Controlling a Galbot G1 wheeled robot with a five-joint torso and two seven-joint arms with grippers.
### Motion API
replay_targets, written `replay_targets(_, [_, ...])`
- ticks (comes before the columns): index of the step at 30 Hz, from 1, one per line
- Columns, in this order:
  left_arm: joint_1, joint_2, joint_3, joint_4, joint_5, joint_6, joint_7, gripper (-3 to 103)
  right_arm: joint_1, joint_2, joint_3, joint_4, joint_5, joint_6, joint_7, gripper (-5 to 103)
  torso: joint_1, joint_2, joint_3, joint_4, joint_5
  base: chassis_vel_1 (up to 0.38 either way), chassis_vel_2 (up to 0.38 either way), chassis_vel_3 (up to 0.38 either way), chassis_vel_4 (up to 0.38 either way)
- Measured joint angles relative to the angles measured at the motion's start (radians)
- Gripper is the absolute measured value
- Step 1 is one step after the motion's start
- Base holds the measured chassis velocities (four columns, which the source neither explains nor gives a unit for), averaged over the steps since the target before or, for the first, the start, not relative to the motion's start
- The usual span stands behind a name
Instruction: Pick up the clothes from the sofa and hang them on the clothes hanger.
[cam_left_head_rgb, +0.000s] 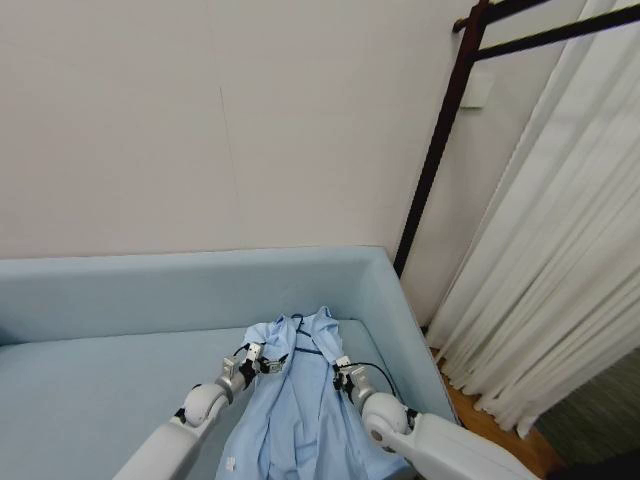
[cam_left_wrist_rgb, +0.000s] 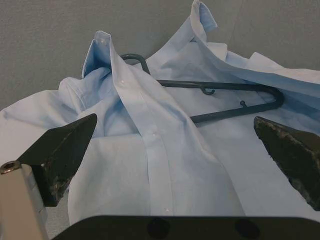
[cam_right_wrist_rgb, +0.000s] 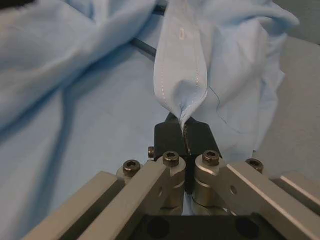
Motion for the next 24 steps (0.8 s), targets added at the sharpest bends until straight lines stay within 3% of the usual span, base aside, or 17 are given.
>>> replay_targets(5, [-0.002, 0.0, 0.0, 0.0, 0.0, 0.001, 0.0, 100, 0.062, 0.055, -0.03, 0.085, 0.158, -0.056, 0.045, 0, 0.0, 0.0, 0.0, 0.0001, -0.0001, 0.0, 0.0, 0.0, 0.0])
replay_targets(8, [-0.001, 0.001, 0.0, -0.002, 0.0, 0.003, 0.0, 100, 0.078, 0.085, -0.04, 0.096, 0.205, -0.067, 0.059, 0, 0.0, 0.0, 0.0, 0.0002, 0.0, 0.0, 0.0, 0.0, 0.0])
replay_targets(19, [0.008, 0.001, 0.0, -0.019, 0.002, 0.015, -0.006, 100, 0.051, 0.239, -0.055, -0.041, 0.229, -0.075, 0.083, 0, 0.0, 0.0, 0.0, 0.0001, 0.0001, 0.0, 0.0, 0.0, 0.0])
replay_targets(24, [0.008, -0.001, 0.0, -0.02, 0.002, 0.016, -0.01, 100, 0.032, 0.238, -0.055, -0.065, 0.234, -0.108, 0.106, -1, 0.0, 0.0, 0.0, 0.0002, 0.0001, 0.0, 0.0, 0.0, 0.0])
